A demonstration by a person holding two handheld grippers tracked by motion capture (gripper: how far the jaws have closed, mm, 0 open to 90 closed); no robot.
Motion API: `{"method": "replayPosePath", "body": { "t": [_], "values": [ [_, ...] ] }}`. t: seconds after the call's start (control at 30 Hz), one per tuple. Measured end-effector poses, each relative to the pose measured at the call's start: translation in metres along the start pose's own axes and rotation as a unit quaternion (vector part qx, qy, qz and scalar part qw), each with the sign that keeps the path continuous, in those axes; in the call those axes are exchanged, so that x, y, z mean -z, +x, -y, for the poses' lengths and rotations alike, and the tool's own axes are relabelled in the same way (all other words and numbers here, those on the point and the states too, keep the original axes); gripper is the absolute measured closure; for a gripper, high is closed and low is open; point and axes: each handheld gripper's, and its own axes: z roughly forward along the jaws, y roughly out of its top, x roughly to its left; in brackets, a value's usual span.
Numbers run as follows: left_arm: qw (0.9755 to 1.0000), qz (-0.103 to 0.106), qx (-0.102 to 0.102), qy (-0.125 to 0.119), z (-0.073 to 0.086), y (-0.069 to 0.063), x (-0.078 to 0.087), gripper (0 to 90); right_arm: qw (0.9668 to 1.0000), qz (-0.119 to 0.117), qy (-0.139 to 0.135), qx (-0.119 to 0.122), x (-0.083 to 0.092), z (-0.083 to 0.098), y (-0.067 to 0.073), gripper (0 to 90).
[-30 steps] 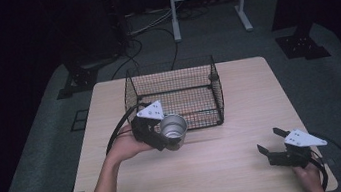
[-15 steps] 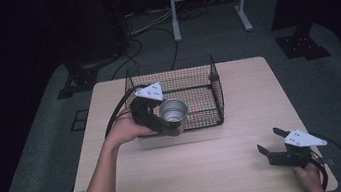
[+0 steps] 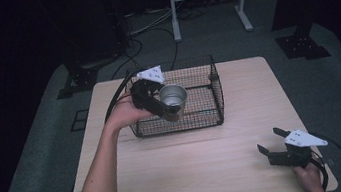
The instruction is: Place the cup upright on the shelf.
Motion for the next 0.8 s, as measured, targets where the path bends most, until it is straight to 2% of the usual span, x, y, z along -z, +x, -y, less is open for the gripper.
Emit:
{"method": "replayPosePath", "body": {
  "t": [0.2,0.3,0.53,0.57,0.67,0.7,0.73,0.77,0.8],
  "values": [
    [1.0000,-0.005,-0.002,0.003,-0.011,0.011,-0.003,17.8,1.0000,0.000,-0.002,0.001,0.000,0.000,0.000,13.4],
    [0.9998,-0.009,-0.003,0.020,-0.018,0.020,-0.006,17.8,1.0000,0.000,-0.002,0.000,0.000,0.000,-0.001,13.4],
    [0.9999,-0.013,0.005,0.007,-0.029,0.036,-0.008,17.8,1.0000,-0.001,-0.001,-0.005,0.000,0.000,-0.001,13.4],
    [0.9998,-0.015,0.012,0.009,-0.031,0.041,-0.010,17.8,1.0000,-0.002,-0.002,-0.004,0.000,0.000,-0.001,13.4],
    [0.9997,-0.019,0.016,0.009,-0.031,0.046,-0.010,17.8,1.0000,-0.002,-0.002,-0.003,0.000,0.000,-0.001,13.4],
    [0.9994,-0.023,0.024,0.002,-0.031,0.054,-0.011,17.8,1.0000,-0.003,-0.002,-0.006,0.000,0.000,-0.001,13.4],
    [0.9994,-0.023,0.024,0.002,-0.031,0.054,-0.011,17.8,1.0000,-0.003,-0.002,-0.006,0.000,0.000,-0.001,13.4],
    [0.9990,-0.019,0.038,-0.013,-0.029,0.062,-0.011,17.8,0.9999,-0.004,-0.001,-0.009,0.001,0.000,-0.001,13.4],
    [0.9986,-0.020,0.046,-0.018,-0.027,0.065,-0.012,17.8,0.9999,-0.004,-0.002,-0.010,0.001,0.000,-0.002,13.4]
  ]
}}
